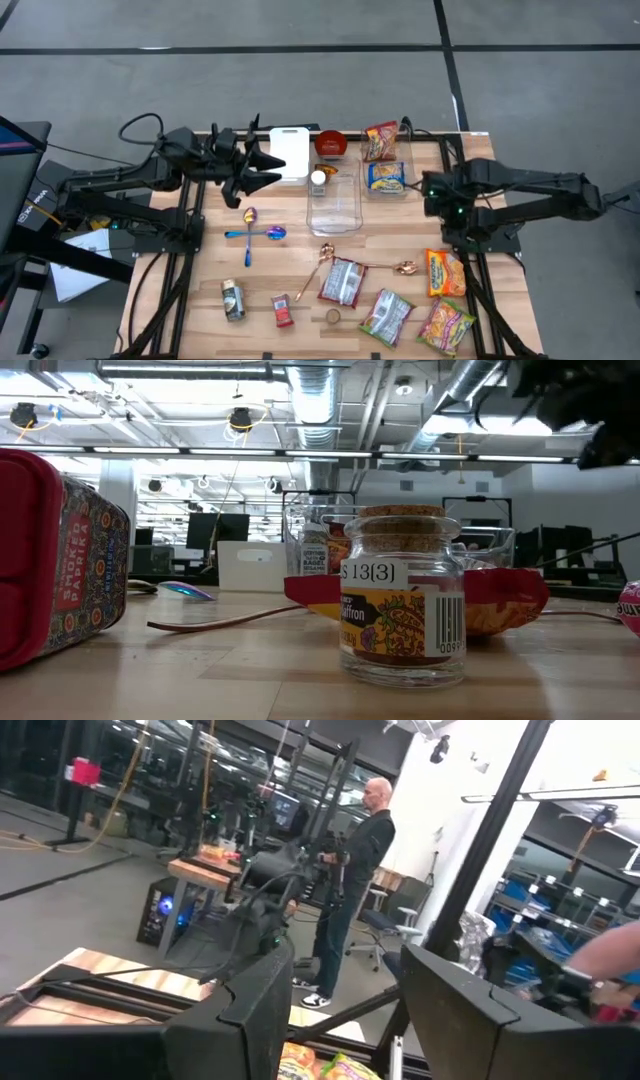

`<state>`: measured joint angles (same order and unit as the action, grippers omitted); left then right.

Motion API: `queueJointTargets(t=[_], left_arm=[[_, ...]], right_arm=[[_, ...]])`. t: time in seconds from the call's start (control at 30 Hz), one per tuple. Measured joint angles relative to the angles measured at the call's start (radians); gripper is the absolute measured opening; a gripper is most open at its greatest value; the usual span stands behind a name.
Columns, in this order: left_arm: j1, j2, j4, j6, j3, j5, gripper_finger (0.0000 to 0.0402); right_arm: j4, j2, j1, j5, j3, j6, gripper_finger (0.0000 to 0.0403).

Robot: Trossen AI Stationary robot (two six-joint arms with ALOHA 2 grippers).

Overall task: Pick & Place Food Item
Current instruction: Put the orange noodle pack into the right transparent bin

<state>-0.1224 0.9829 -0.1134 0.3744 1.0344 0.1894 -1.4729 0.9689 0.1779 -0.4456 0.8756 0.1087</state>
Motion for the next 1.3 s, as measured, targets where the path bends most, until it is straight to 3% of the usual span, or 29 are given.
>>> queueJointTargets(t=[0.17, 0.3, 0.53, 0.67, 1.0, 1.3], left_arm=[[0.013, 0.000, 0.001, 0.000, 0.000, -0.001, 0.0182], [0.014, 0.000, 0.001, 0.000, 0.000, -0.005, 0.0182], [0.014, 0.000, 0.001, -0.002, 0.000, -0.006, 0.0182], [0.014, 0.000, 0.001, -0.003, 0.000, -0.006, 0.0182], [0.013, 0.000, 0.002, -0.004, 0.000, -0.006, 0.0182], [0.013, 0.000, 0.004, -0.004, 0.000, -0.005, 0.0182]], right_arm=[[0.074, -0.056, -0.028, -0.032, -0.109, 0.007, 0.0122], [0.137, -0.060, -0.034, -0.024, -0.107, -0.013, 0.0156], [0.148, 0.042, -0.038, -0.018, -0.133, -0.006, 0.0217], [0.148, 0.163, -0.042, 0.028, -0.133, -0.014, 0.0218], [0.221, 0.413, -0.039, 0.033, -0.148, -0.088, 0.0195], [0.230, 0.498, -0.041, 0.052, -0.155, -0.078, 0.0193]])
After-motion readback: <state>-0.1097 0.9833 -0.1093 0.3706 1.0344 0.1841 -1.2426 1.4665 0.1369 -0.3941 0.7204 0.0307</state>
